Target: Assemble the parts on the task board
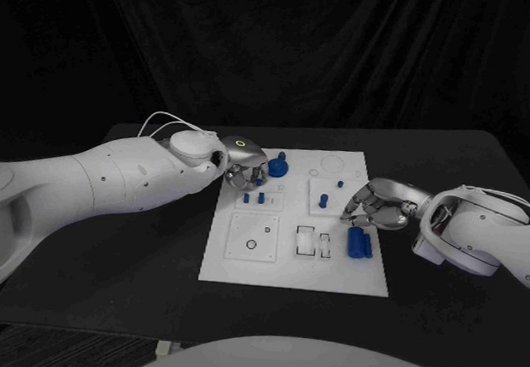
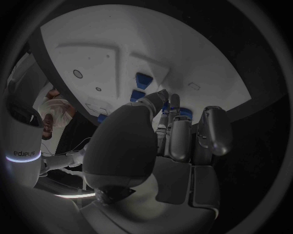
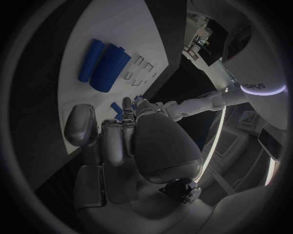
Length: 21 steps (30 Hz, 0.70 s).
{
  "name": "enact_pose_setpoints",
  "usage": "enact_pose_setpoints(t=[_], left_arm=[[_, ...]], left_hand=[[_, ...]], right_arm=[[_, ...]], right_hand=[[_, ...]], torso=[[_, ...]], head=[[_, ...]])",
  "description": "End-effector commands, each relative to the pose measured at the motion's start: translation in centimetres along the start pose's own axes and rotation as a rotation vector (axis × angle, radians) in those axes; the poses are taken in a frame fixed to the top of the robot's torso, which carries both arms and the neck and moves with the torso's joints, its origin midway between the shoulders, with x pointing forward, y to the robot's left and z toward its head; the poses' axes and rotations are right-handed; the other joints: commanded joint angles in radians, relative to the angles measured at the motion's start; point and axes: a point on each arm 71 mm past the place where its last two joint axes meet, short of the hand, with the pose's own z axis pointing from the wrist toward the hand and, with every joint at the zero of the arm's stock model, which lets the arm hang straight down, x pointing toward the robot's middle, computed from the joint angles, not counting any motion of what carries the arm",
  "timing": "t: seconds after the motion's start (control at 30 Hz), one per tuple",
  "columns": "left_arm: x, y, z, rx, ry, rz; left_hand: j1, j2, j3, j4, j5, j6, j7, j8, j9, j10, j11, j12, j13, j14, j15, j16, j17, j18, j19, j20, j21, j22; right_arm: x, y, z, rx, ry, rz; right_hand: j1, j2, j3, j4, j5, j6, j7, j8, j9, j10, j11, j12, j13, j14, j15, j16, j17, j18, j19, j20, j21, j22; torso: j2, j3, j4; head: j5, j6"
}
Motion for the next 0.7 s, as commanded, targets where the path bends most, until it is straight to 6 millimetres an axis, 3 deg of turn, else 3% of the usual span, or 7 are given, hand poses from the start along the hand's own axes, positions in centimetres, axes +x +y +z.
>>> enact_pose_setpoints(t=[0.03,0.27,0.7], left_arm=[[0.2,-0.1,0.1,-0.004,0.017,-0.006],[0.1,0.2,-0.1,-0.012,-0.012,0.000],[-0.7,1.4,-2.0,-0.027,-0.204,0.039]], left_hand=[[-0.015,-0.006,0.006,0.002,-0.007,-0.021,-0.004,-0.005,-0.005,-0.011,0.005,-0.009,-0.003,-0.007,0.005,-0.008,-0.003,0.016,-0.008,0.005,-0.008,0.160],[-0.030,-0.016,0.007,0.012,-0.026,-0.097,-0.025,-0.005,-0.021,-0.048,0.017,-0.035,-0.014,-0.010,0.013,-0.009,-0.007,0.016,-0.009,0.011,-0.017,0.159],[-0.031,-0.022,0.007,0.018,-0.036,-0.101,-0.031,0.004,-0.024,-0.071,0.018,-0.046,-0.019,-0.007,0.015,-0.001,0.001,0.015,-0.004,0.014,-0.009,0.162]], right_arm=[[0.2,-0.1,0.0,0.018,0.012,0.001],[0.1,-0.2,-0.1,0.021,0.010,0.002],[-0.1,-0.4,-0.5,0.025,-0.008,0.003]], right_hand=[[0.008,-0.001,0.005,-0.001,0.007,-0.004,0.005,-0.002,-0.001,0.006,-0.013,-0.004,-0.243,0.020,-0.008,-0.006,-0.002,0.014,-0.008,-0.002,-0.003,0.139],[0.008,-0.001,0.005,-0.001,0.007,-0.004,0.005,-0.002,-0.001,0.006,-0.013,-0.004,-0.243,0.020,-0.008,-0.006,-0.002,0.014,-0.008,-0.002,-0.003,0.139],[0.011,-0.004,0.005,-0.002,0.006,-0.004,0.006,-0.001,0.000,0.005,-0.013,-0.004,-0.243,0.020,-0.008,-0.006,-0.002,0.014,-0.009,-0.002,-0.005,0.139]], torso=[[0.000,0.0000,0.0000],[0.000,0.0000,0.0001],[0.000,-0.0002,0.0000]], head=[[-0.001,0.000],[-0.001,0.000],[0.000,0.000]])
